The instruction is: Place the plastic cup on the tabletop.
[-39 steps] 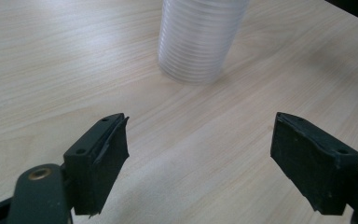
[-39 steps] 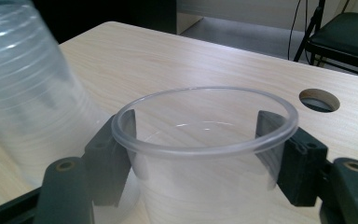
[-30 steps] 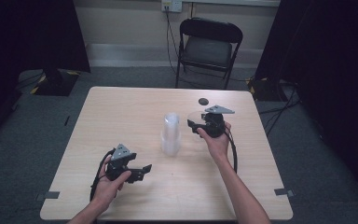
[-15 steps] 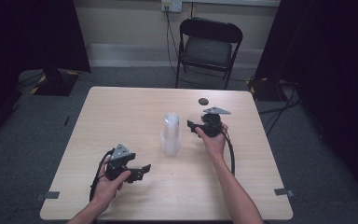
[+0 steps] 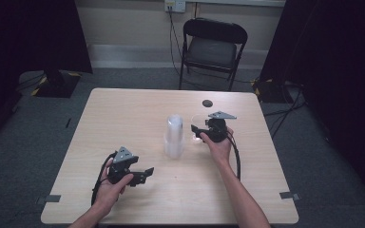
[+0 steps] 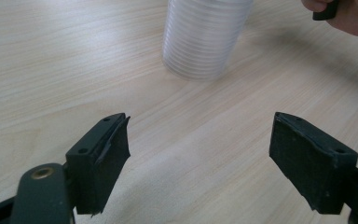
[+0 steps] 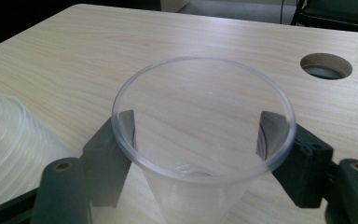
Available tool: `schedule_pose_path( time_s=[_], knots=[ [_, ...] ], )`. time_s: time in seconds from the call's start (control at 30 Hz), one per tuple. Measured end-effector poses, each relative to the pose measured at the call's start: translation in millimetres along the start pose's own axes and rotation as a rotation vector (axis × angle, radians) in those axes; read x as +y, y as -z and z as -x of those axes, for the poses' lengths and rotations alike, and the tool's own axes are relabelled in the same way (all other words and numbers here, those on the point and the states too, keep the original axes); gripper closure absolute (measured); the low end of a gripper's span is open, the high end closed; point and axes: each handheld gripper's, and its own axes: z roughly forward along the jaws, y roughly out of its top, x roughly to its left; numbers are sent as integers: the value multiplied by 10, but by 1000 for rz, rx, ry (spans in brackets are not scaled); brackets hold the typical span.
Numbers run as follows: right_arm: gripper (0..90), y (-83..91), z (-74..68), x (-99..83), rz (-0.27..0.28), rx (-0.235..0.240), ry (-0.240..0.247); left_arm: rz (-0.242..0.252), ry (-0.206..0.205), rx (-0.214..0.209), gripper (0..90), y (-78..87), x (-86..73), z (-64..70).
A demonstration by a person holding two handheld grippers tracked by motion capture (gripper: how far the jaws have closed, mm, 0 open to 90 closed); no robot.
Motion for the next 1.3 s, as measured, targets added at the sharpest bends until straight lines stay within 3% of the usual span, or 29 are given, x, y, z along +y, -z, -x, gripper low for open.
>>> schedule_pose_path(
  time_s=[0.27,0.33,0.47,0.93,1.3],
  knots=[
    [299,132,8,-16,-17,2,32,-8,-5,3,200,-6,-2,-2],
    [298,154,2,-24,-32,-16,51,-6,0,3,200,-7,-3,0],
    [294,173,7,-81,-39,-20,50,-7,0,4,201,-8,-4,0],
    [259,199,-60,-171,-73,16,78,-1,0,10,203,8,0,-8],
    [185,226,-1,-265,-89,30,29,0,3,19,203,16,2,-31]
  ],
)
